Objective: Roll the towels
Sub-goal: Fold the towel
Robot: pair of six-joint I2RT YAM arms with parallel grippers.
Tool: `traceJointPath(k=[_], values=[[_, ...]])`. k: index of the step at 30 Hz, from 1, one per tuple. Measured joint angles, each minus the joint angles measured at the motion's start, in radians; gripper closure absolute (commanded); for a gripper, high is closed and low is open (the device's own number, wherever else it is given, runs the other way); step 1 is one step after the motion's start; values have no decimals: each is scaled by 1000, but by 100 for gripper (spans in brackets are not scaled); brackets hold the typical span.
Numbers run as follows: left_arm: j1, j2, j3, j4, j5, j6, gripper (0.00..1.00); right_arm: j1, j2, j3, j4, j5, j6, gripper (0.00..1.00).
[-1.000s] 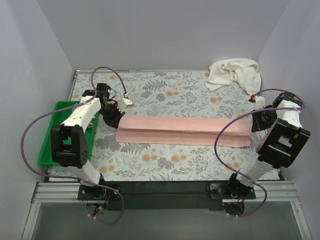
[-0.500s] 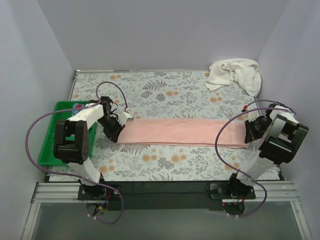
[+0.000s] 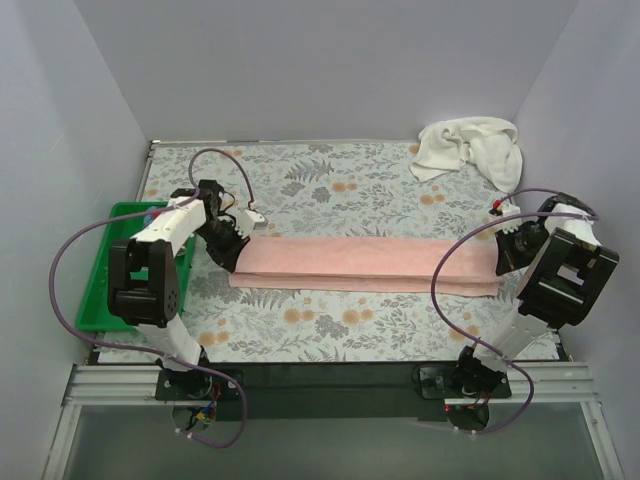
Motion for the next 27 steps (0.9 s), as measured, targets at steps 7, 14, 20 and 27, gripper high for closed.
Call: traceJointPath(k=[7,14,20,27], values=[[4,-23,65,-34,15,14,100,-20,-5,80,-37,-25,-7,99],[13,-23,-17,-23,11,23,100,-21,-5,20,-45,-23,-18,99],[13,-2,-37,-6,3,30,63,-12,-1,-13,-45,-7,-20,75],[18,11,20,-51,10,30,43,-3,2,72,-97,-15,-28,48]])
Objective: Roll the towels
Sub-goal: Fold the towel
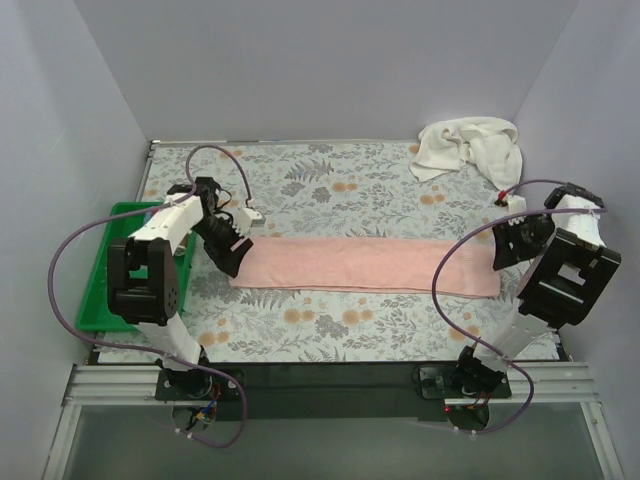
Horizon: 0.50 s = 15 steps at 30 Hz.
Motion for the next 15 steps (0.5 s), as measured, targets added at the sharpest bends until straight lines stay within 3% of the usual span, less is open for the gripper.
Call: traceJointPath(k=[7,12,15], values=[[0,-6,181,23,73,-72,58,40,3,227,-25,-47,51,63],[-17,0,147,143,96,-181,66,183,10,161,8,-48,129,64],[-27,32,111,198,97,-234,69,256,31,97,55,-32,170,71]])
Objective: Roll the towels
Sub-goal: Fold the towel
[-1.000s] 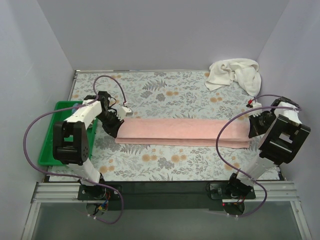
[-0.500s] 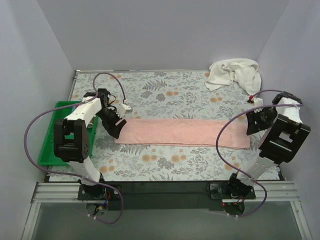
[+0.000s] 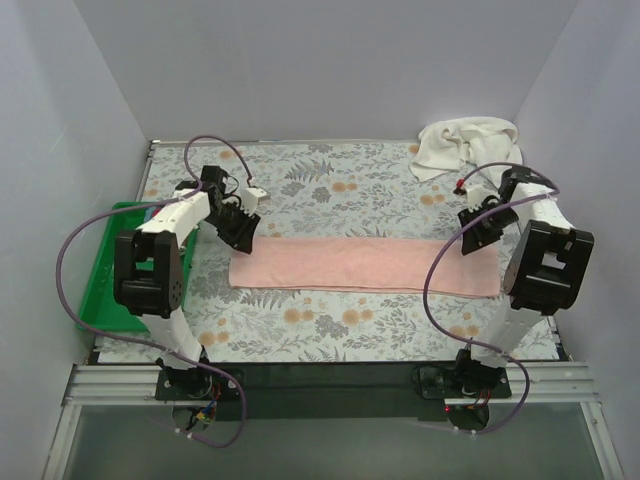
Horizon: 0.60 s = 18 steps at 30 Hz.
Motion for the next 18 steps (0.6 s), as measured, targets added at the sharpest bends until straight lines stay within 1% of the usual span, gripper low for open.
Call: traceJointPath(k=[2,7,11,14,16,17,18], values=[[-5,37,-24,38,-4,-34,74,14,33,-36,43,28,28,73],[-6,114,-74,111,-71,-90,77,2,107,-90,148,118,66,74],[-5,127,-64,133,-91,-126,77,-3,147,-50,155,143,112,74],[-6,156,-24,129,-105,-137,76,1,182,2,145,157,137,74],[-5,183,16,122,-105,-140,74,3,194,23,149,157,145,69],[-5,198,38,121,-105,-139,71,4,195,28,149,154,146,66],[-5,216,69,117,-103,-137,67,5,195,30,150,148,146,61]])
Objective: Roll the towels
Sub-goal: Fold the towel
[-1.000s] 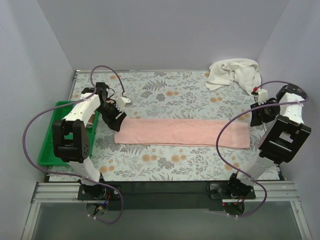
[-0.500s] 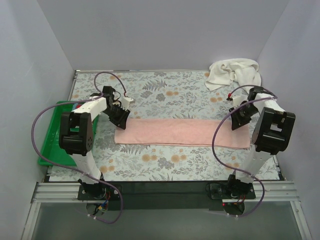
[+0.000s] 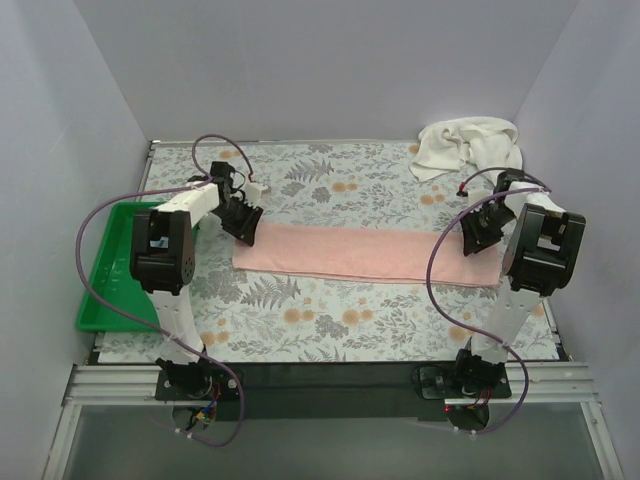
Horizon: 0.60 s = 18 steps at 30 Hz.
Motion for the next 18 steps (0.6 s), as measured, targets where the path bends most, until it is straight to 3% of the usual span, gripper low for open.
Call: traceJointPath(k=[8,15,18], values=[[2,68,164,-3,29,1,53,-49,-74,45,-34,-50,32,54],[6,-52,124,-6,54,-23,41,-209,-141,53,-55,-41,77,40],[6,-110,93,-6,61,-29,40,-217,-129,31,-62,-41,102,40]])
